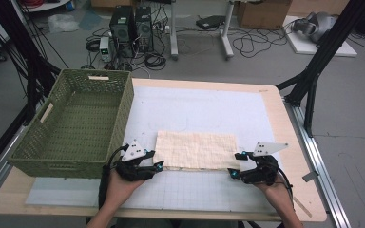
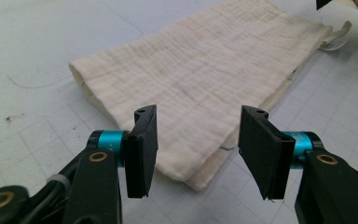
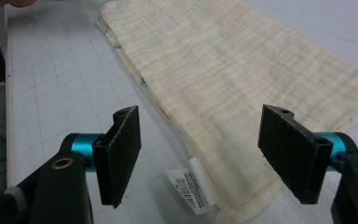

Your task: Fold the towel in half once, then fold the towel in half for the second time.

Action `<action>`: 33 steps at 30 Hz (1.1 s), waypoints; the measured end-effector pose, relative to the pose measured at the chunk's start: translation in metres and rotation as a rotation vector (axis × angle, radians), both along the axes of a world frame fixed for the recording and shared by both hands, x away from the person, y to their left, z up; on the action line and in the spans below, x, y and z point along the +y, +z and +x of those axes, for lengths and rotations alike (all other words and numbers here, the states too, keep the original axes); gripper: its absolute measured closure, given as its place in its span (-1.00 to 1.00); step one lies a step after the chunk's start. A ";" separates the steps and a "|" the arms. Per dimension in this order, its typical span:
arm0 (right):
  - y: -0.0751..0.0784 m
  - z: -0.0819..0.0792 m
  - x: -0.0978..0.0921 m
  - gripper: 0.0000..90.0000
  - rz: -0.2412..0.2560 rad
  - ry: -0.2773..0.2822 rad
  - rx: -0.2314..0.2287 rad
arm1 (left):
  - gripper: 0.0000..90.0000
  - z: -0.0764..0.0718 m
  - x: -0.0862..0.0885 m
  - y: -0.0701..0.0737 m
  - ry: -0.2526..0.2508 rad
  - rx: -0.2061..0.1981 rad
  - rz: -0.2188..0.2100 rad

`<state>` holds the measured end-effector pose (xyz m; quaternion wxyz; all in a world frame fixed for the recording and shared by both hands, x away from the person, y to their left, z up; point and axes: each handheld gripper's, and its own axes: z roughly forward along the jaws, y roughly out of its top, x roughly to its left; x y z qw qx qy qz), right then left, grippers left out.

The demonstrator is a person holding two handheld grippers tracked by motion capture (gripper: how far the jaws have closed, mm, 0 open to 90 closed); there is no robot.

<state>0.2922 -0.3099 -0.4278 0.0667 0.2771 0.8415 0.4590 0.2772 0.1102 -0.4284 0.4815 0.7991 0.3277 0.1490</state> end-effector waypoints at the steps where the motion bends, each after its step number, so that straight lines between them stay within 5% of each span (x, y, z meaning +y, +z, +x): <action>1: 0.000 0.000 0.000 -0.35 -0.003 0.001 -0.001 | 0.06 0.000 0.000 0.000 -0.001 -0.001 0.001; 20: -0.001 0.003 -0.001 -0.33 -0.013 -0.007 -0.003 | 0.07 0.003 -0.001 -0.002 -0.004 0.002 0.017; 33: -0.001 0.020 -0.007 -0.21 -0.011 -0.013 0.027 | 0.14 0.018 -0.009 -0.001 0.024 0.012 0.041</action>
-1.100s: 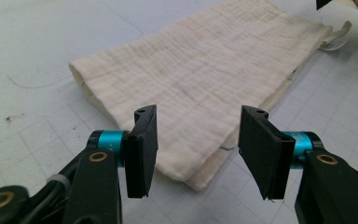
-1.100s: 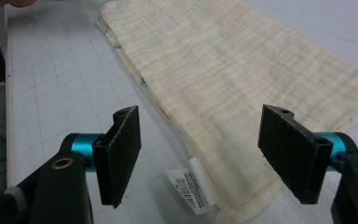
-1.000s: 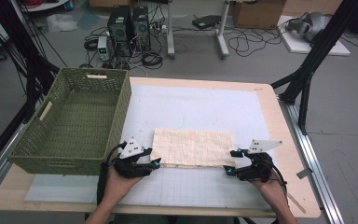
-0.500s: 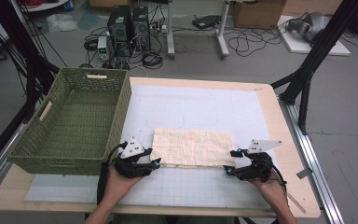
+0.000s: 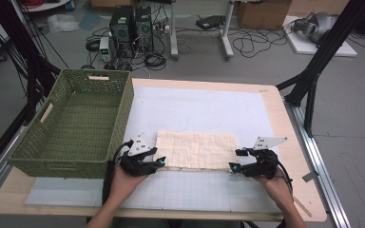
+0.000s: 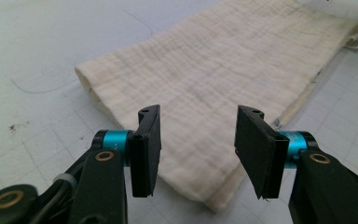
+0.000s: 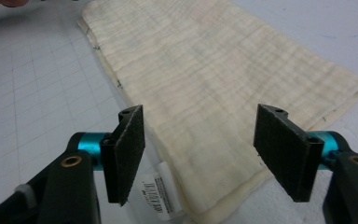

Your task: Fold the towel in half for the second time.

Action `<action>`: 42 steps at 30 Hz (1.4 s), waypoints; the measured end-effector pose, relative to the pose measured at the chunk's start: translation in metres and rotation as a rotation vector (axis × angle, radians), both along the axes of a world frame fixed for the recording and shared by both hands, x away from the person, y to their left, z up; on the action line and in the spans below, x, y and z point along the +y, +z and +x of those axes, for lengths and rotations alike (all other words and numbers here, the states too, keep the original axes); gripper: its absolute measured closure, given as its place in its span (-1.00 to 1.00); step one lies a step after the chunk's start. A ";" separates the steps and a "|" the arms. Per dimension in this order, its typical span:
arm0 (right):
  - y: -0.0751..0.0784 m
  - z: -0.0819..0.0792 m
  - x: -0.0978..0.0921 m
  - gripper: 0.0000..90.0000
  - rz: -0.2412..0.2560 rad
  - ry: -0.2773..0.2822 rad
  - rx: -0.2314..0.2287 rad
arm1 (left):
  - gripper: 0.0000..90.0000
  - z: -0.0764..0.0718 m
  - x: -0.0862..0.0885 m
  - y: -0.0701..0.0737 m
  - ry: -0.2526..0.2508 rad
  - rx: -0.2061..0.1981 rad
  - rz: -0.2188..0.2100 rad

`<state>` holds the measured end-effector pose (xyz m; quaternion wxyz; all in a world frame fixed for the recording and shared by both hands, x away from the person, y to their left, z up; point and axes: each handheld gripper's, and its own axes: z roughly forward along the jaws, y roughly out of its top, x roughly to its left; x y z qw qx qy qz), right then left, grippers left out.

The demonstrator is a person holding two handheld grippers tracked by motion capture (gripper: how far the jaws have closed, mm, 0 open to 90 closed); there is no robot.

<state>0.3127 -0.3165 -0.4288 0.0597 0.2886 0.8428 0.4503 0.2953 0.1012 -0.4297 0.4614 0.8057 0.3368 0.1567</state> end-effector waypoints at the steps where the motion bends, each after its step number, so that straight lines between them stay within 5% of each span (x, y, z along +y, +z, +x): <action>1: 0.000 0.002 0.000 -0.21 0.000 0.002 0.003 | 0.16 0.001 -0.001 0.000 0.003 -0.010 0.000; 7: 0.008 0.025 -0.006 -0.12 -0.018 -0.032 0.004 | 0.27 0.018 -0.009 0.007 0.038 -0.013 -0.012; 15: 0.031 0.067 -0.004 -0.09 -0.053 -0.064 -0.009 | 0.38 0.058 -0.019 0.022 0.125 -0.033 -0.017; 26: 0.006 0.095 -0.011 0.03 -0.056 -0.153 0.056 | 0.38 0.086 -0.011 -0.002 0.249 0.069 0.002; 33: -0.010 0.101 -0.008 0.05 -0.086 -0.157 0.116 | 0.24 0.094 -0.010 -0.014 0.253 0.157 0.059; 36: -0.013 0.103 -0.004 0.11 -0.108 -0.152 0.112 | 0.25 0.094 -0.010 -0.015 0.252 0.158 0.056; 42: -0.011 0.101 -0.002 0.55 -0.125 -0.106 0.118 | 0.64 0.092 -0.013 -0.015 0.201 0.157 0.062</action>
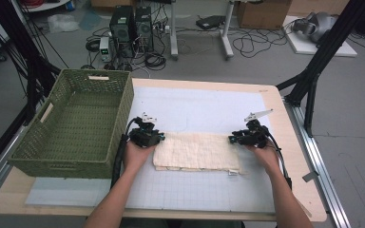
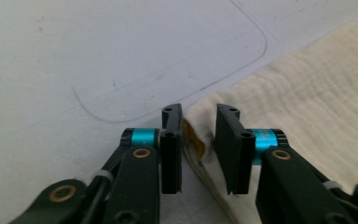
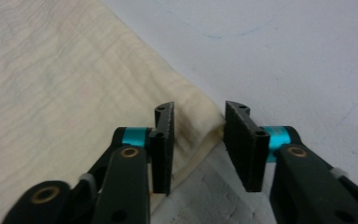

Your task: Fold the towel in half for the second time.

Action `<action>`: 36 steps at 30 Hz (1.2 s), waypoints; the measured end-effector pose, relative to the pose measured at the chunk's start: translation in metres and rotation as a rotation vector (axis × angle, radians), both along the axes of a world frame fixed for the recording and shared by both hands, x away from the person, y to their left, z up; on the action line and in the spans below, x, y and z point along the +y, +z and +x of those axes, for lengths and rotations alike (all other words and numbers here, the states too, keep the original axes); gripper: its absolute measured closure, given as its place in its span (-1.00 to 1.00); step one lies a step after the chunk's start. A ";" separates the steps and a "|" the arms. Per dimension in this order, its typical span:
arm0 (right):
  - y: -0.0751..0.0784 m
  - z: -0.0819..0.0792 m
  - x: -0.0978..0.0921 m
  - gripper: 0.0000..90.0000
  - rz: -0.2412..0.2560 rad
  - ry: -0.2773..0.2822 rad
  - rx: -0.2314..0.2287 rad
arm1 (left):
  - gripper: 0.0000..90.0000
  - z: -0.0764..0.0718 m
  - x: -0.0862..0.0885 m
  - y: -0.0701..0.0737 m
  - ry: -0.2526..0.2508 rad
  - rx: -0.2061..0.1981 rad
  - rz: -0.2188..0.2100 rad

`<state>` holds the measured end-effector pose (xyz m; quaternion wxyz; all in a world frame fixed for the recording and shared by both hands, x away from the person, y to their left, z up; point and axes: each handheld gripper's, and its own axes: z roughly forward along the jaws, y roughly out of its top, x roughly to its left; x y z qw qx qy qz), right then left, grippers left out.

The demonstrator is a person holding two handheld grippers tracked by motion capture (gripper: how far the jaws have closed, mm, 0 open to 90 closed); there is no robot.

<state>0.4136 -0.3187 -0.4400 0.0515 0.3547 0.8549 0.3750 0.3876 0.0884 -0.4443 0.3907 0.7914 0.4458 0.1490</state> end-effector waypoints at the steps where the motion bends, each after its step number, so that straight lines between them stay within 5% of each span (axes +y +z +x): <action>1: 0.000 0.000 0.000 0.66 0.004 0.012 0.006 | 0.74 0.000 0.000 0.000 -0.009 0.003 -0.004; 7: 0.003 -0.003 -0.001 0.83 0.017 0.041 0.022 | 0.87 -0.003 0.004 0.004 -0.011 -0.015 -0.023; 14: 0.019 -0.012 -0.010 0.84 0.076 0.045 -0.030 | 0.88 -0.016 0.006 0.015 -0.016 -0.108 -0.049; 21: 0.036 -0.038 -0.013 0.84 0.127 0.072 -0.103 | 0.88 -0.038 0.010 0.018 -0.035 -0.183 -0.060; 26: 0.033 -0.058 -0.016 0.84 0.127 0.099 -0.108 | 0.87 -0.053 0.011 0.021 -0.077 -0.218 -0.053; 36: 0.022 -0.090 -0.018 0.83 0.103 0.151 -0.082 | 0.83 -0.081 0.014 0.014 -0.137 -0.209 -0.025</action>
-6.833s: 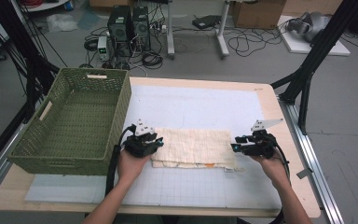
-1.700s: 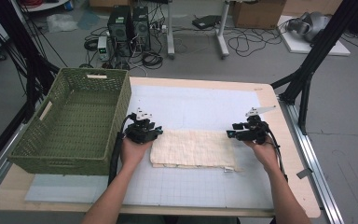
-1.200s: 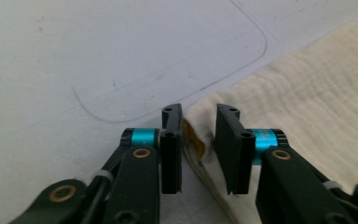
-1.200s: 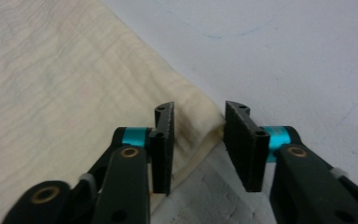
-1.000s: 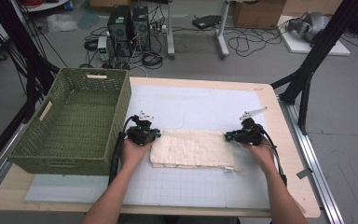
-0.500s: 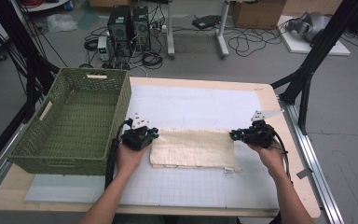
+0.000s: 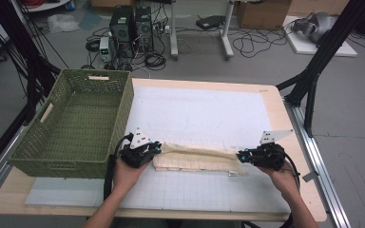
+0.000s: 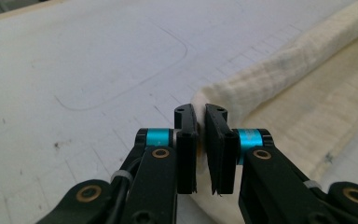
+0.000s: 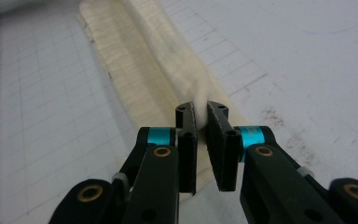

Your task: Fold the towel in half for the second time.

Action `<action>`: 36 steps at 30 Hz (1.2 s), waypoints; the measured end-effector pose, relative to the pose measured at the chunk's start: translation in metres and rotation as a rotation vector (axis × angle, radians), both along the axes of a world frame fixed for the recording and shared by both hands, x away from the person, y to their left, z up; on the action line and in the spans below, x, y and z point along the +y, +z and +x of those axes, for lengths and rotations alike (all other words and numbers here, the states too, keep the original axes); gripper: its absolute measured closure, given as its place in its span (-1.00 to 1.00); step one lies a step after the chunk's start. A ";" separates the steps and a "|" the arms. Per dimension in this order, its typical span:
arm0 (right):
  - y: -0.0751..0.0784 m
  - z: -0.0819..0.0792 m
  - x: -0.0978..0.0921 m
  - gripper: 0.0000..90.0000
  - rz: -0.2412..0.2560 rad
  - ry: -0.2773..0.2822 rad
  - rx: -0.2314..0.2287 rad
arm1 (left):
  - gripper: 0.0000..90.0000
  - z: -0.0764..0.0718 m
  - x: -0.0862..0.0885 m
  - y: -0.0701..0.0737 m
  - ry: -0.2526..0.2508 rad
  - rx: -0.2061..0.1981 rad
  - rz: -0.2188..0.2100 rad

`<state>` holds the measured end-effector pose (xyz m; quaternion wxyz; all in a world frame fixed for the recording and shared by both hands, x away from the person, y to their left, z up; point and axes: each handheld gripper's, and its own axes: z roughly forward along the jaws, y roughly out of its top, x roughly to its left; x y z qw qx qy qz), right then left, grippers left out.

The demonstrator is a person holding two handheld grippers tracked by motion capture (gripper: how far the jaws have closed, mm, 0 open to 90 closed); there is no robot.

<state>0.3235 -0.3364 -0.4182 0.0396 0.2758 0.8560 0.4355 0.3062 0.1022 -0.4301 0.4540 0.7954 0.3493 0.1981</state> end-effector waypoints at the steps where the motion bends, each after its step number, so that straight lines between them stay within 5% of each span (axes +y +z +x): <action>1: -0.001 -0.002 0.000 0.83 -0.007 0.004 0.000 | 0.82 -0.002 0.001 -0.002 -0.006 0.004 0.009; 8: -0.013 -0.012 -0.004 0.69 -0.013 0.015 0.040 | 0.77 -0.012 0.004 -0.010 -0.035 0.037 0.037; 13: 0.002 -0.013 -0.010 0.50 0.044 -0.007 0.005 | 0.88 -0.014 0.002 -0.010 -0.063 0.021 0.059; 20: 0.022 0.003 0.007 0.45 0.065 0.005 -0.038 | 0.92 -0.014 0.002 -0.011 -0.083 0.009 0.082; 27: 0.014 0.020 0.015 0.57 -0.022 0.000 0.005 | 0.92 -0.014 0.006 -0.010 -0.090 0.003 0.074; 36: 0.028 0.027 0.008 0.44 0.029 -0.053 -0.027 | 0.92 -0.015 0.004 -0.011 -0.097 0.004 0.079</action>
